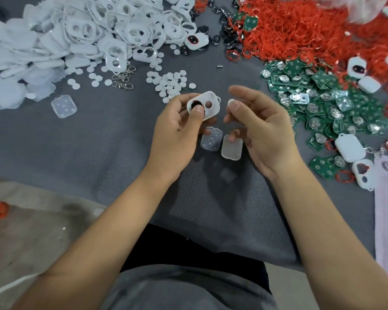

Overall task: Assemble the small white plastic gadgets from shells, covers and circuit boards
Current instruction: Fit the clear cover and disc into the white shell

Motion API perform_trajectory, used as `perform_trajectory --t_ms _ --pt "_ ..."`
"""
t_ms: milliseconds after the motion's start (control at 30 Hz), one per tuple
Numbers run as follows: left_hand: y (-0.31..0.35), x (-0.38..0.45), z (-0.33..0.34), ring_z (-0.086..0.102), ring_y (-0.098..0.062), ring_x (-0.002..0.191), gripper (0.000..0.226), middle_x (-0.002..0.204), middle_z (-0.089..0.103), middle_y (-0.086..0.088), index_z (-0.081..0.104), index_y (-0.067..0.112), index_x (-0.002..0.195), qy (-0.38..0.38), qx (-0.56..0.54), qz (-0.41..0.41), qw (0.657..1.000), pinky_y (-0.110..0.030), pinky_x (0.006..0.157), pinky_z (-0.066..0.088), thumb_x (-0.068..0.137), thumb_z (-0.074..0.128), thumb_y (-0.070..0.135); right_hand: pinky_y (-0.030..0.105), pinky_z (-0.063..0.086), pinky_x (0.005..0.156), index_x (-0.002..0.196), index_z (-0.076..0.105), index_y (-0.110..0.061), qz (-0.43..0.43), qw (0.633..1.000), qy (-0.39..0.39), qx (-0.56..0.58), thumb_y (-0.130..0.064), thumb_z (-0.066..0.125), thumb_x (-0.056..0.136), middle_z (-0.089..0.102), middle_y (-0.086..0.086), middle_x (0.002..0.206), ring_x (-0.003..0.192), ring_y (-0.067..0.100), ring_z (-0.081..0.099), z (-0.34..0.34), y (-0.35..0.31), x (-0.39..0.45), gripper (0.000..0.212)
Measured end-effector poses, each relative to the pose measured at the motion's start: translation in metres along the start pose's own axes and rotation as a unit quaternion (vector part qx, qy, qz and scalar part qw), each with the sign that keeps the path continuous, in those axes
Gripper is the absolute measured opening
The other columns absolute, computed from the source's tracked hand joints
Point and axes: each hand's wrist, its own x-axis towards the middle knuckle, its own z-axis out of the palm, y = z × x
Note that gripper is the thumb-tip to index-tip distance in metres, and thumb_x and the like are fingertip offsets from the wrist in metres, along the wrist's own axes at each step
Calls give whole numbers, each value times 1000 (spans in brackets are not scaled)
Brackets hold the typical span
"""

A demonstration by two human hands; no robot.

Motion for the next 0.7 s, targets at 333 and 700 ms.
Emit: perform_trajectory --t_ms 333,700 --pt "-2 1 3 74 -20 109 18 115 75 -8 58 4 122 -3 17 -14 1000 -41 94 61 106 56 11 23 47 43 96 77 -19 -66 988 53 -127 -12 77 92 78 3 80 54 15 66 5 6 -2 8" --pt "2 -2 6 76 -7 95 20 104 76 3 67 6 121 2 90 16 996 -22 83 60 102 60 3 18 49 62 97 81 -22 -99 951 92 -278 -15 76 92 77 -9 79 65 5 63 13 8 -7 10"
